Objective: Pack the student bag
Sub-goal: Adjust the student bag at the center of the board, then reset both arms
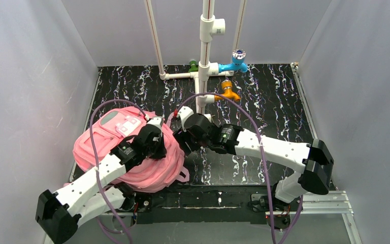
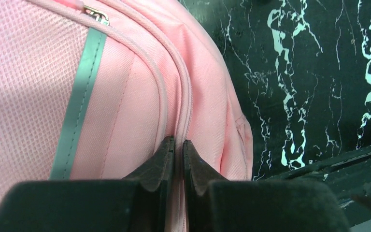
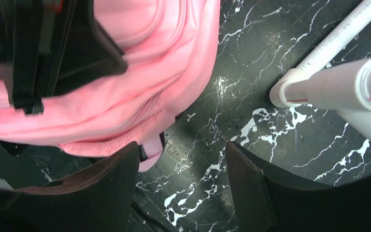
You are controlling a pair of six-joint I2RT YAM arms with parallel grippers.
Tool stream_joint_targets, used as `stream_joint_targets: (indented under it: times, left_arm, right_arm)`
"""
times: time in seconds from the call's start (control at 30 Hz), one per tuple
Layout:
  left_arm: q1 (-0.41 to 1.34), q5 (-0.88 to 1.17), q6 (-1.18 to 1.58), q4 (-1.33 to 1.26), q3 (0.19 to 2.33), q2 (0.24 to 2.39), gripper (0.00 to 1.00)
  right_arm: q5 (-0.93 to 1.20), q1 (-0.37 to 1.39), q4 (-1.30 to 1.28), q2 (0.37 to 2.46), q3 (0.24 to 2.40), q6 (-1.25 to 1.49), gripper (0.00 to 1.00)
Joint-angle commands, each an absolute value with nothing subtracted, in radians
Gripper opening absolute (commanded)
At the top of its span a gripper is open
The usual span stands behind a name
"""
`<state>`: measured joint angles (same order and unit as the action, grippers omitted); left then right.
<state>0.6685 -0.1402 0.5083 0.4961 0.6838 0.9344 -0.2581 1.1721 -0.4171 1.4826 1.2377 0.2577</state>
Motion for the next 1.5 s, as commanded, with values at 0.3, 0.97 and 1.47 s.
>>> stream_joint_targets:
  times: [0.3, 0.97, 1.47]
  left_arm:
    - [0.356, 0.128, 0.391, 0.401, 1.103, 1.335, 0.0]
    - [0.333, 0.137, 0.363, 0.65, 1.327, 1.193, 0.88]
    - [0.332, -0.052, 0.359, 0.727, 1.402, 0.611, 0.98]
  right_arm:
    - [-0.259, 1.186, -0.368, 1.321, 1.101, 0.347, 0.74]
    - [-0.521, 1.192, -0.44, 1.065, 1.066, 0.326, 0.97]
    - [-0.9, 1.19, -0.637, 0.759, 1.178, 0.382, 0.98]
